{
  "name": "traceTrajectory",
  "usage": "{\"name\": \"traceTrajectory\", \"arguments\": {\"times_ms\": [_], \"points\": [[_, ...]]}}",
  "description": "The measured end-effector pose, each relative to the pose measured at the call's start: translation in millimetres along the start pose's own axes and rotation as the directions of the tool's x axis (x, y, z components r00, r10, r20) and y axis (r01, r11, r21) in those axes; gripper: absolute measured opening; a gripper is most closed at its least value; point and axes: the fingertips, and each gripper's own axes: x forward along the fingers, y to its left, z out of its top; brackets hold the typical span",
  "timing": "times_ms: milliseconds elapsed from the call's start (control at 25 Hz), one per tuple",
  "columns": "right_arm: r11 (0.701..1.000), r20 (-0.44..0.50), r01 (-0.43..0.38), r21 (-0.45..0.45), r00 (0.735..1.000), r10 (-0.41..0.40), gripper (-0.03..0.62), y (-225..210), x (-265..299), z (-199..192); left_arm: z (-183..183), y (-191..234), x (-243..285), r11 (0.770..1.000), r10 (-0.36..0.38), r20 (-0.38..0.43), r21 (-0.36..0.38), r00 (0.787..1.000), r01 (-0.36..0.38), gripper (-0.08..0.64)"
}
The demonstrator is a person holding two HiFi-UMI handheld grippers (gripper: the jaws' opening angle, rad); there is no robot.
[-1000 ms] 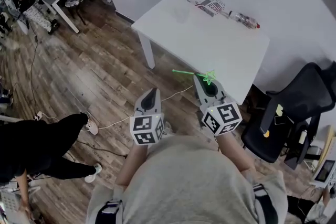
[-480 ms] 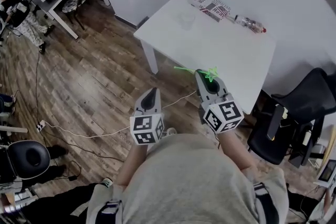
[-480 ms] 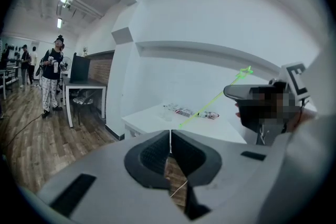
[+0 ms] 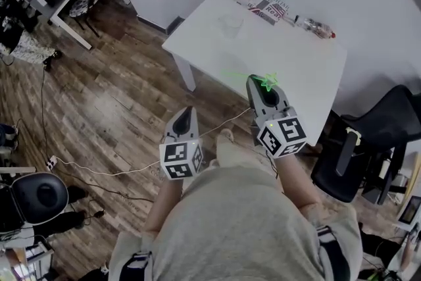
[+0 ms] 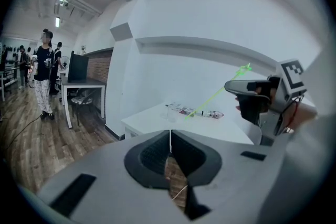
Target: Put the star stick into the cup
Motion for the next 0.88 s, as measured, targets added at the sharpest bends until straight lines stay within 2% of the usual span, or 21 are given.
{"name": "traceTrajectory", "arguments": {"times_ms": [480, 880], "points": [[0.998, 0.032, 0.059, -0.002, 0.998, -0.059, 0.014, -76, 76, 20, 33, 16, 85, 1.000, -0.003, -0.011, 0.011, 1.000, 0.004, 0.009], [0.996, -0.003, 0.089, -0.005, 0.996, -0.089, 0.014, -141, 145, 22, 66, 19, 162, 1.000, -0.016, -0.030, 0.016, 0.999, 0.016, 0.009]]}}
